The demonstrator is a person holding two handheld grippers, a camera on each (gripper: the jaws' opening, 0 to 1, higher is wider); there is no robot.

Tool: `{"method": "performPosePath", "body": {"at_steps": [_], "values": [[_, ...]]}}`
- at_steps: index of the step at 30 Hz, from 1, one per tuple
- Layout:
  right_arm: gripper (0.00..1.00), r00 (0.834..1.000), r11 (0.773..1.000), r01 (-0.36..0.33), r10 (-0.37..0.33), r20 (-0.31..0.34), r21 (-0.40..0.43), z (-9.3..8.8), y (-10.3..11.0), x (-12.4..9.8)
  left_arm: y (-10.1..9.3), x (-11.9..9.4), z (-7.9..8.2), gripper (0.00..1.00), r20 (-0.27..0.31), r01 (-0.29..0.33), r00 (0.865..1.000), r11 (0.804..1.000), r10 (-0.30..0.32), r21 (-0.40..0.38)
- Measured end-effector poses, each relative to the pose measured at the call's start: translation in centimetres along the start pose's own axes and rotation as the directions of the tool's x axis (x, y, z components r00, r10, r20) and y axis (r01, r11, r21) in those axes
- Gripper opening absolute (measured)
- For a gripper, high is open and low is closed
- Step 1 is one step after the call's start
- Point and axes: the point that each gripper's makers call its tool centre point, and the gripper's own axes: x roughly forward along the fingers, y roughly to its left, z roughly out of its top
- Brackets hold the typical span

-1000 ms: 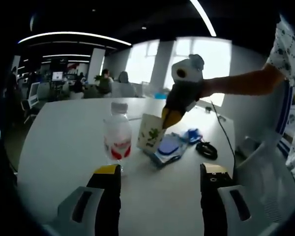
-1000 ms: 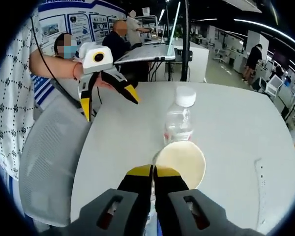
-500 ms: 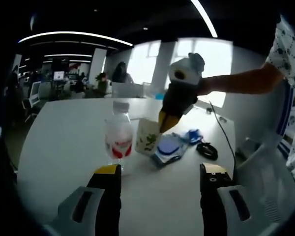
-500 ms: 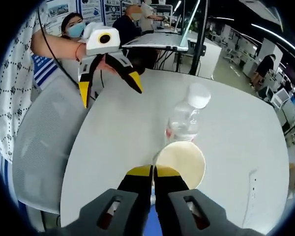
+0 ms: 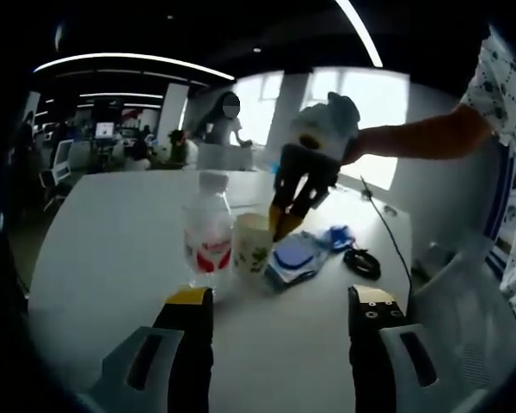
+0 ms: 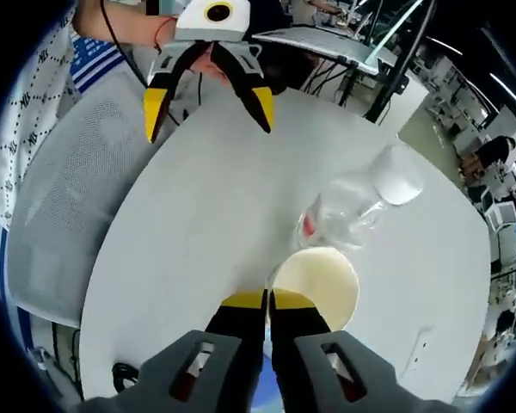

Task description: Arrange the tabletop items into an orderly group along one side of the table until the central work area is clear of visible clutter.

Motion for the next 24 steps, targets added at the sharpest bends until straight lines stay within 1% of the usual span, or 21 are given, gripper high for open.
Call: {"method": "performPosePath", "body": {"at_steps": [2, 5, 14, 17, 24], "values": [[0.00, 0.999, 1.000, -0.008, 0.007, -0.033, -0.030, -0.5, 0.1, 0.3, 0.1, 0.0, -0.1, 0.60, -0.002, 0.000, 1.000, 1.000, 0.000, 0.001], [0.00, 0.999, 0.999, -0.017, 0.015, -0.046, -0.045, -0.7, 0.2, 0.7, 0.2, 0.0, 0.0, 0.60, 0.000, -0.002, 1.000, 1.000, 0.002, -0.001], [0.00, 0.998, 0.997, -0.032, 0.028, -0.058, -0.069, -0.8, 0.1, 1.5, 0.2, -0.1, -0.2, 0.60, -0.002, -0.004, 1.000, 1.000, 0.004, -0.007], [0.00, 0.997, 0.997, -0.036, 0.031, -0.070, -0.075, -1.1, 0.1, 1.8, 0.4, -0.1, -0.3, 0.60, -0.002, -0.003, 1.000, 1.000, 0.003, -0.006], [0.00, 0.997, 0.997, -0.037, 0.032, -0.072, -0.069, -1.2, 0.1, 1.9, 0.4, -0.1, -0.4, 0.59, -0.004, -0.003, 1.000, 1.000, 0.002, -0.009]]}}
